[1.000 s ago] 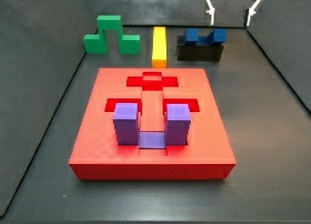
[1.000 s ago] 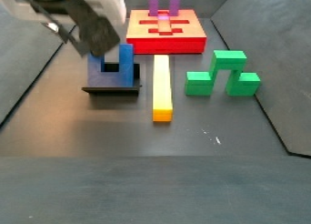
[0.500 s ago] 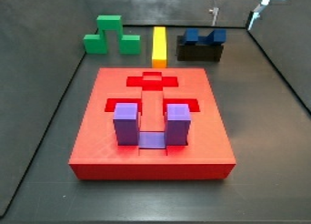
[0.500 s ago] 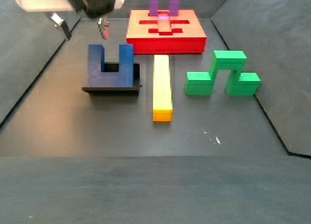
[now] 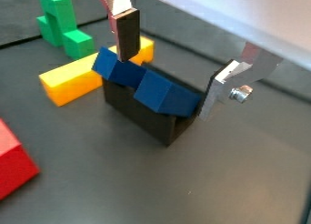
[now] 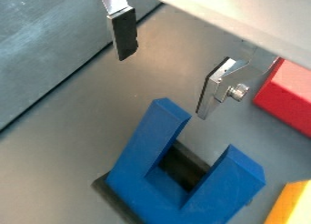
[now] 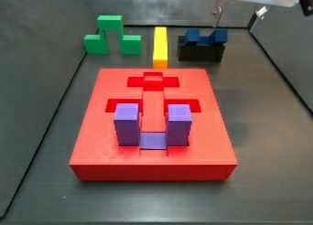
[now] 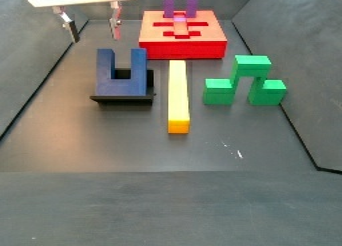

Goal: Pick up the blue object. Move up. Place the blue object on the fixture. Regrasp the blue object. Move to above the board. Insert the blue object.
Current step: Regrasp the blue object.

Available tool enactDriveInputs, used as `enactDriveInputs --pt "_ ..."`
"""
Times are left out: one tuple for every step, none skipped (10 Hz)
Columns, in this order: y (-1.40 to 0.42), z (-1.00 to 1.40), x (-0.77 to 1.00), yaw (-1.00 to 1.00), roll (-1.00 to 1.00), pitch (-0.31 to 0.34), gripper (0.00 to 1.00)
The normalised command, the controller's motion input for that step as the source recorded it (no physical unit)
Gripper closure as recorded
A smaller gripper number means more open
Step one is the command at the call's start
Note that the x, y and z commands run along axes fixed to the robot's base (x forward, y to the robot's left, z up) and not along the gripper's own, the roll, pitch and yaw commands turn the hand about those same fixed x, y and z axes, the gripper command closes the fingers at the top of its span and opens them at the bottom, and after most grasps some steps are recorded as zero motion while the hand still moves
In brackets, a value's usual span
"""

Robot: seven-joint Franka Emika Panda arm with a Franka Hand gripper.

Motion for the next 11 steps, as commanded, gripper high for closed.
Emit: enactDriveInputs --pt "-0.15 0.0 0.05 0.04 1.0 0.046 0.0" --pt "-0.17 0.0 0.05 0.06 1.0 0.023 0.0" --pt "-0.19 0.0 0.09 0.08 1.0 0.0 0.0" --pt "-0.23 0.0 0.15 0.09 1.0 0.0 0.0" --pt "-0.27 -0.01 0.2 0.08 1.0 0.0 0.0" --pt "-0.11 -0.2 0.22 0.05 1.0 0.0 0.0" --pt "0.0 -0.22 0.21 0.01 0.85 -0.006 0.0" --pt "0.03 -0.26 0.24 0.0 0.53 0.0 0.0" --pt "0.16 -0.27 0.14 0.0 0.28 0.0 0.0" --pt "0.18 -0.25 0.05 0.0 0.3 0.0 0.0" --pt "0.19 -0.24 0.0 0.0 0.4 0.006 0.0"
